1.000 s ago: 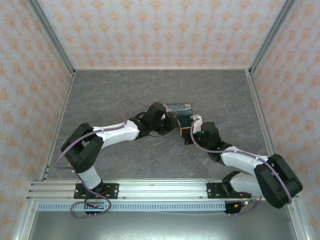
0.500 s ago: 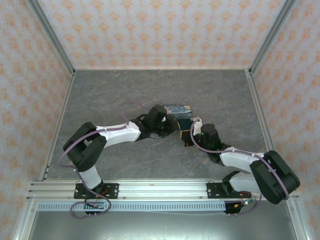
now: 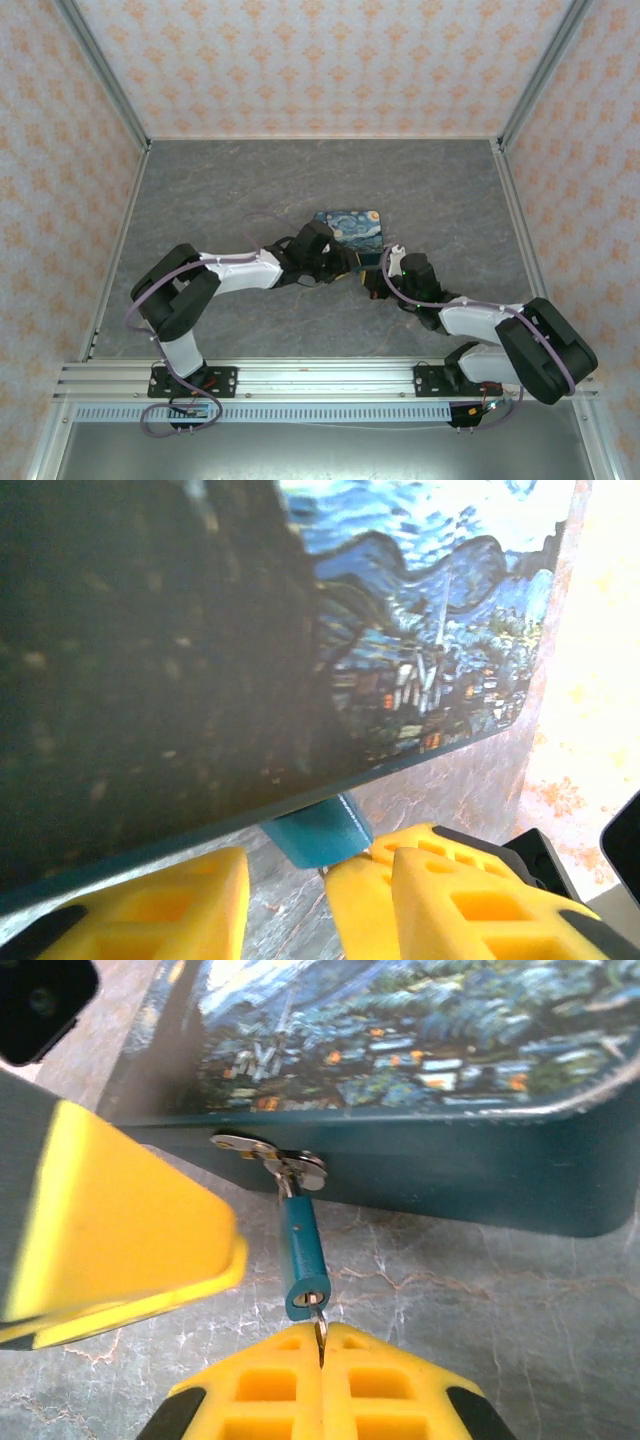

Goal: Unlock the padlock with the key

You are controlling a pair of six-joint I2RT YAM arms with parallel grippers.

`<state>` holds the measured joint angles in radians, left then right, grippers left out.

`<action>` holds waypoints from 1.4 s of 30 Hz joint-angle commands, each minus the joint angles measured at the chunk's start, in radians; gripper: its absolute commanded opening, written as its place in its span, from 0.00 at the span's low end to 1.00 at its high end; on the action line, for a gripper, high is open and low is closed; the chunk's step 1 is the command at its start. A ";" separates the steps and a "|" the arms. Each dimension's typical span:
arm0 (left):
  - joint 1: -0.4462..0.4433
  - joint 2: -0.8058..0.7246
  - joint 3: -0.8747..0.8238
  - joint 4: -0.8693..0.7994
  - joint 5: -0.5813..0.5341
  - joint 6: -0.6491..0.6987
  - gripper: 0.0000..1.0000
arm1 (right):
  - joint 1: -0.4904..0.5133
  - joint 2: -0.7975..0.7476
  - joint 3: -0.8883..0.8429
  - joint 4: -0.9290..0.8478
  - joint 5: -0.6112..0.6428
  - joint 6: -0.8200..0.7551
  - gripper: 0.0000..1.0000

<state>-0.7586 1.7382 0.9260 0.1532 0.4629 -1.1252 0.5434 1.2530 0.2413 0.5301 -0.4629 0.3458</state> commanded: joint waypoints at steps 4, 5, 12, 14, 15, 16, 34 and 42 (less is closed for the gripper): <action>0.013 -0.147 -0.047 0.018 -0.044 0.041 0.57 | 0.003 0.024 0.056 -0.054 -0.042 0.042 0.00; 0.016 -0.162 -0.055 0.012 -0.053 0.043 0.59 | 0.002 0.030 0.062 -0.060 -0.044 0.050 0.00; 0.024 -0.222 -0.197 0.170 -0.112 -0.094 0.60 | 0.006 0.079 0.073 -0.012 -0.087 0.214 0.00; 0.022 -0.231 -0.251 0.253 -0.139 -0.154 0.58 | 0.012 0.076 0.065 0.010 -0.074 0.263 0.00; 0.021 -0.232 -0.273 0.287 -0.151 -0.177 0.57 | 0.014 0.073 0.063 0.015 -0.067 0.285 0.00; 0.018 -0.232 -0.288 0.315 -0.161 -0.194 0.56 | 0.013 0.067 0.062 0.018 -0.061 0.303 0.00; -0.017 -0.049 -0.262 0.509 -0.147 -0.256 0.43 | 0.014 0.014 0.105 -0.043 -0.085 0.384 0.00; -0.029 0.032 -0.229 0.560 -0.140 -0.283 0.39 | 0.013 0.017 0.110 -0.041 -0.088 0.393 0.00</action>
<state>-0.7769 1.7439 0.6716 0.6514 0.3386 -1.3884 0.5514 1.2827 0.3187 0.4679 -0.5392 0.7265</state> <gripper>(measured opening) 0.398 0.056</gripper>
